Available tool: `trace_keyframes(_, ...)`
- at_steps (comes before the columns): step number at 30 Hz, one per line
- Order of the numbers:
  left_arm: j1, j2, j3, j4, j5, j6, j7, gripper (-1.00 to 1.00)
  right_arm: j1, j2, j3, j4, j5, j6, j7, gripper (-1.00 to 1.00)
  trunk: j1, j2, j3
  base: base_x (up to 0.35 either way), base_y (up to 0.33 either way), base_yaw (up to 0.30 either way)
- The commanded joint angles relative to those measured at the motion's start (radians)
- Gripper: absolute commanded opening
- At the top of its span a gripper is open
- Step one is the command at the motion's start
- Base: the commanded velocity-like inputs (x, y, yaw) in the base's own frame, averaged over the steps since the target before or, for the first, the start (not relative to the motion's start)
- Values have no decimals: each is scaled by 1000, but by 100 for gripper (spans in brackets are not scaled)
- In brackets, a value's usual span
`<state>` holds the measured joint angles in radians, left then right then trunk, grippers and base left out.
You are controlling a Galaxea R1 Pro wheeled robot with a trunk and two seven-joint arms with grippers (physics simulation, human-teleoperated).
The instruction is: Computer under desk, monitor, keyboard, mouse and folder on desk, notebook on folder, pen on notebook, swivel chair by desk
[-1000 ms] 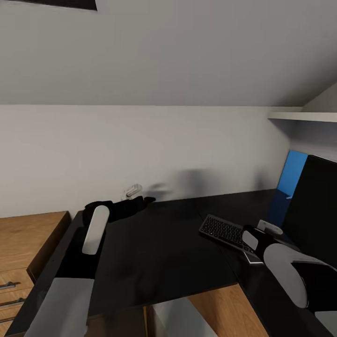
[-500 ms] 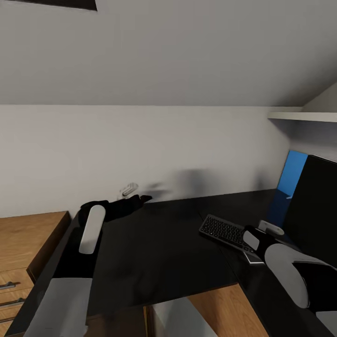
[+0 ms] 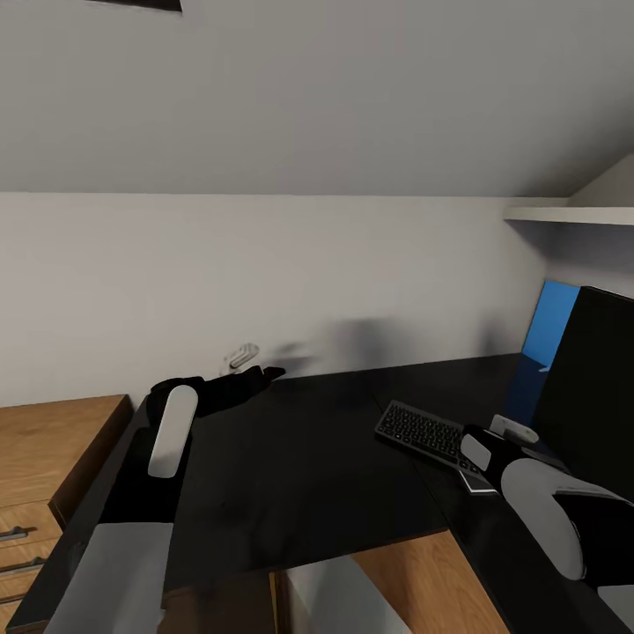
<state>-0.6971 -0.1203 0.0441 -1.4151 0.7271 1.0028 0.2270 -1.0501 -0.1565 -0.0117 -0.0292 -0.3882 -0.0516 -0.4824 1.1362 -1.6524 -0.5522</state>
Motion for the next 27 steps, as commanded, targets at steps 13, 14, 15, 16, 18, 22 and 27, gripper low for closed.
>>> trace_keyframes(13,-1,-2,2,-1,11,5,9,100,-1,1,-1,0,-6,-5,-2,100,19,-36,-17,0,0,0)
trace_keyframes(14,-1,-1,2,-1,11,5,9,100,-1,2,0,0,-6,-5,-2,100,19,-36,-17,0,0,0)
trace_keyframes(15,-1,-1,2,-1,11,5,9,100,-1,2,0,0,-6,-5,-2,100,19,-36,-17,0,0,0)
trace_keyframes(16,-1,-1,2,-1,11,5,9,100,-1,3,0,0,-6,-5,-2,100,19,-36,-17,0,0,0)
trace_keyframes(18,-1,-1,2,-1,11,5,9,100,-1,3,0,0,-6,-5,-2,100,19,-36,-17,0,0,0)
trace_keyframes(22,-1,-1,2,-1,11,5,9,100,-1,2,0,0,-6,-5,-2,100,19,-36,-17,0,0,0)
trace_keyframes(27,-1,-1,2,-1,11,5,9,100,-1,3,0,0,-6,-5,-2,100,23,-43,-20,0,0,0)
